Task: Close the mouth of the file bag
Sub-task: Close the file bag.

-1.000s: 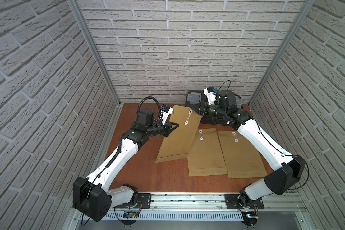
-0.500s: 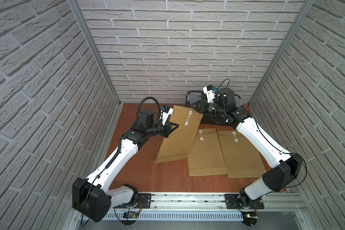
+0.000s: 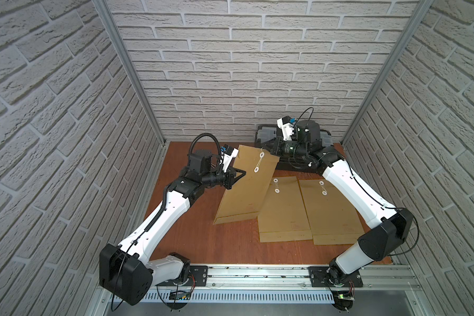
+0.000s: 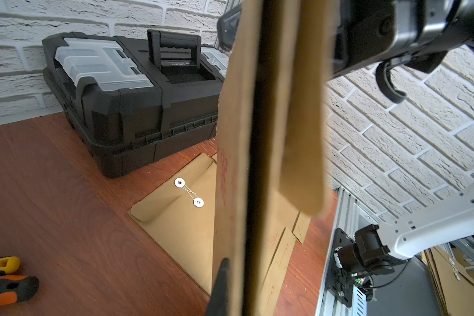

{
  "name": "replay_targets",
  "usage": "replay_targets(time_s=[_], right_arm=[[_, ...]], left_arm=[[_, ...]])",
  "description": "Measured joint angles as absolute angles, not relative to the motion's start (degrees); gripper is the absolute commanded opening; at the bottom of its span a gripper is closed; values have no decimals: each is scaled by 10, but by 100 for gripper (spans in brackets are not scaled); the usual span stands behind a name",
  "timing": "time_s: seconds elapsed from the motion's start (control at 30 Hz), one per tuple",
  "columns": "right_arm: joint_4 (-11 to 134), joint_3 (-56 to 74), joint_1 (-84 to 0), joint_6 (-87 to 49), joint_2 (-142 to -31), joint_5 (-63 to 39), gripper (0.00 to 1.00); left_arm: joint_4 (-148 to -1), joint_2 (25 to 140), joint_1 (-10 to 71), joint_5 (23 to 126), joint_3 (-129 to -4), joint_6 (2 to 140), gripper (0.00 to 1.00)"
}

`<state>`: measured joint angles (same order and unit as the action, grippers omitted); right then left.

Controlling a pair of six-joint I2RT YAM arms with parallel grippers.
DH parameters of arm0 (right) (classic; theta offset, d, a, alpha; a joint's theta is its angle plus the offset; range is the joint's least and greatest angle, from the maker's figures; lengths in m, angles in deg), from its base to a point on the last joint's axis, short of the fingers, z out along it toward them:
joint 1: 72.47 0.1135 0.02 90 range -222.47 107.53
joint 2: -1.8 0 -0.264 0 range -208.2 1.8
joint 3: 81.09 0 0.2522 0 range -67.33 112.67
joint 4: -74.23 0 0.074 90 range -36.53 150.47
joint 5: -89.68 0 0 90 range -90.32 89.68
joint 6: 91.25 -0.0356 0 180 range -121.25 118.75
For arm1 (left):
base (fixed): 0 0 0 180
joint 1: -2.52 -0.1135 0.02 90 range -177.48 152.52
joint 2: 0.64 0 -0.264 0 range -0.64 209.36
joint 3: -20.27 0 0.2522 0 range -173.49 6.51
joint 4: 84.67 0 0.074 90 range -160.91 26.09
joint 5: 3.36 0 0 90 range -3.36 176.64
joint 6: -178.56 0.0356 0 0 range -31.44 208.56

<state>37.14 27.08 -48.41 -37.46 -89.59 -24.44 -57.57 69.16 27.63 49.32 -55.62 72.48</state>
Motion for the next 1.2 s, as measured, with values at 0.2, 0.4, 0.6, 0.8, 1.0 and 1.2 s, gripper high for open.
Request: replay_targets(time_s=[0.2,0.4,0.6,0.8,1.0,1.2], right_arm=[[385,268,-464,-375,-896,-250,3],[431,228,-462,-384,-893,-257,3],[468,188,-461,-401,-889,-264,3],[496,159,-459,-411,-873,-273,3],[482,158,-459,-398,-846,-264,3],[478,158,-459,-392,-837,-265,3]], left_arm=[[-573,692,276,493,-556,723,0],[-556,692,276,493,-556,720,0],[-541,692,277,492,-551,715,0],[-540,692,274,493,-551,705,0],[-544,693,266,499,-551,698,0],[-553,693,263,504,-551,689,0]])
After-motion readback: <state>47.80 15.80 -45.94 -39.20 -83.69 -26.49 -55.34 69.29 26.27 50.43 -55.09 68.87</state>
